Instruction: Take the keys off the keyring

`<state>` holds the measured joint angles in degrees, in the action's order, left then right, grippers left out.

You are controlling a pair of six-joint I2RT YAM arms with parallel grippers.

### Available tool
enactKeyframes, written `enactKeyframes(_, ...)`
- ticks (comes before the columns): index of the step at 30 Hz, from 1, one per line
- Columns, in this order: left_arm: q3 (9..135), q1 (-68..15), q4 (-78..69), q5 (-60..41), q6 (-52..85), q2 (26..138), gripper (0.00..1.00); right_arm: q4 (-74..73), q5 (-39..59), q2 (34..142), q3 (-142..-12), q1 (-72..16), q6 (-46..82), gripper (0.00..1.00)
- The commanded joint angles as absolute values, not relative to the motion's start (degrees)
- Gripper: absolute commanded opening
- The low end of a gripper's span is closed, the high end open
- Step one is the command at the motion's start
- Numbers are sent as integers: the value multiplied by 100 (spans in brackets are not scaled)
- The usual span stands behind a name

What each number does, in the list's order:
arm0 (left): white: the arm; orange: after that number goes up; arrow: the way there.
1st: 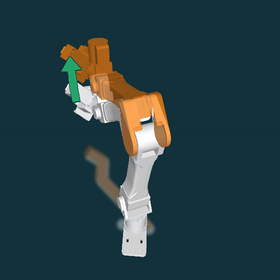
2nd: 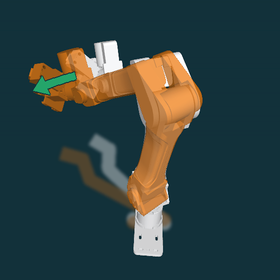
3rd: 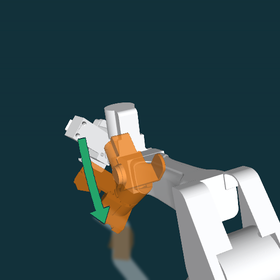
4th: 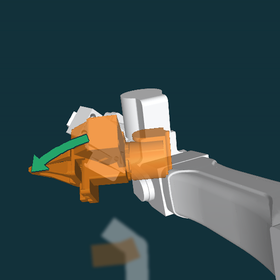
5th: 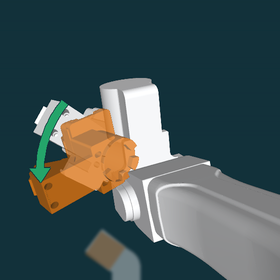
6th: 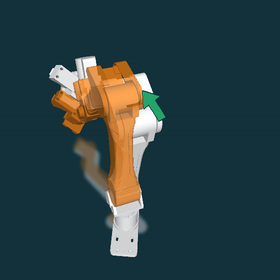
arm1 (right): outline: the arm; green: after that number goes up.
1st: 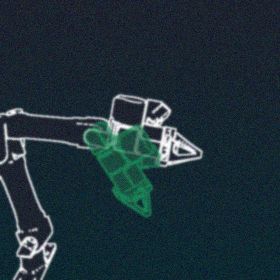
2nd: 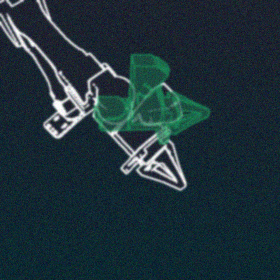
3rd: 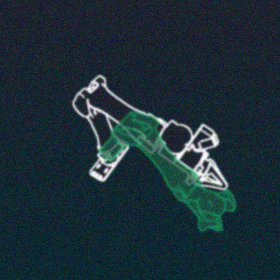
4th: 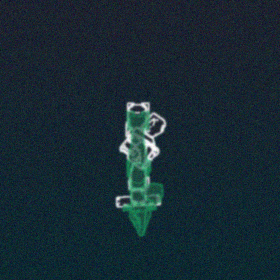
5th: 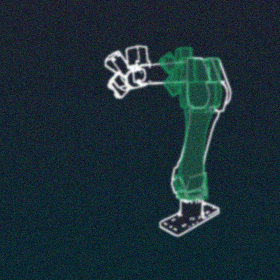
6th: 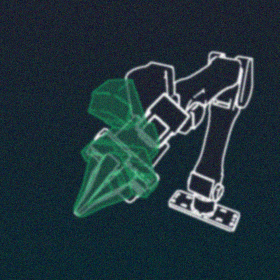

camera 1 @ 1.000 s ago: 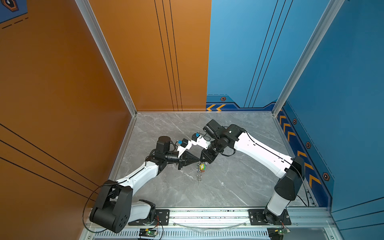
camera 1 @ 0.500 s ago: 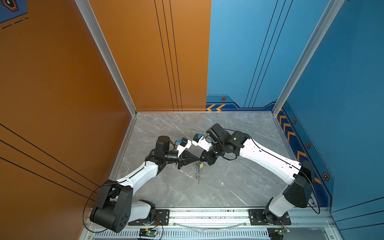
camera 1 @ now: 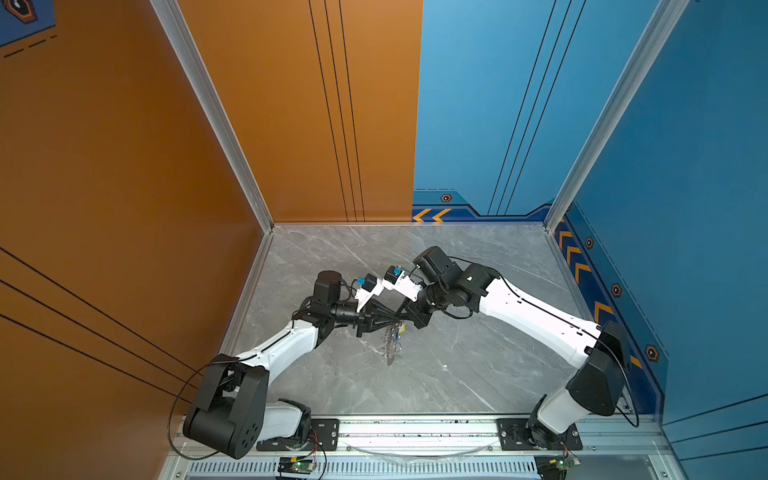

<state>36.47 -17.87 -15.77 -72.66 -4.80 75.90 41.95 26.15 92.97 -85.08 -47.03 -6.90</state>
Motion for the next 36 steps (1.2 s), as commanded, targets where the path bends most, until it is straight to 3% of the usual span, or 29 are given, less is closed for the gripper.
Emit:
enactKeyframes(1, 3781, -1919, -1524, -7683, -527, 7537, 7, 3151, 2786, 9194, -8520, -4669, -750, 0)
enactKeyframes(4, 3788, -1901, -1521, -7654, -536, 7506, 0, 3249, 2781, 9190, -8527, -4655, -756, 0)
enactKeyframes(15, 3793, -1891, -1517, -7640, -591, 7493, 0, 3463, 2791, 9272, -8670, -4688, -718, 0)
enactKeyframes(26, 3720, -1793, -1514, -7653, -676, 7350, 0, 3415, 2831, 9156, -8680, -4606, -408, 24)
enactKeyframes(36, 3744, -1696, -1505, -7743, -721, 7325, 0, 2805, 2676, 8718, -8249, -4441, -20, 32)
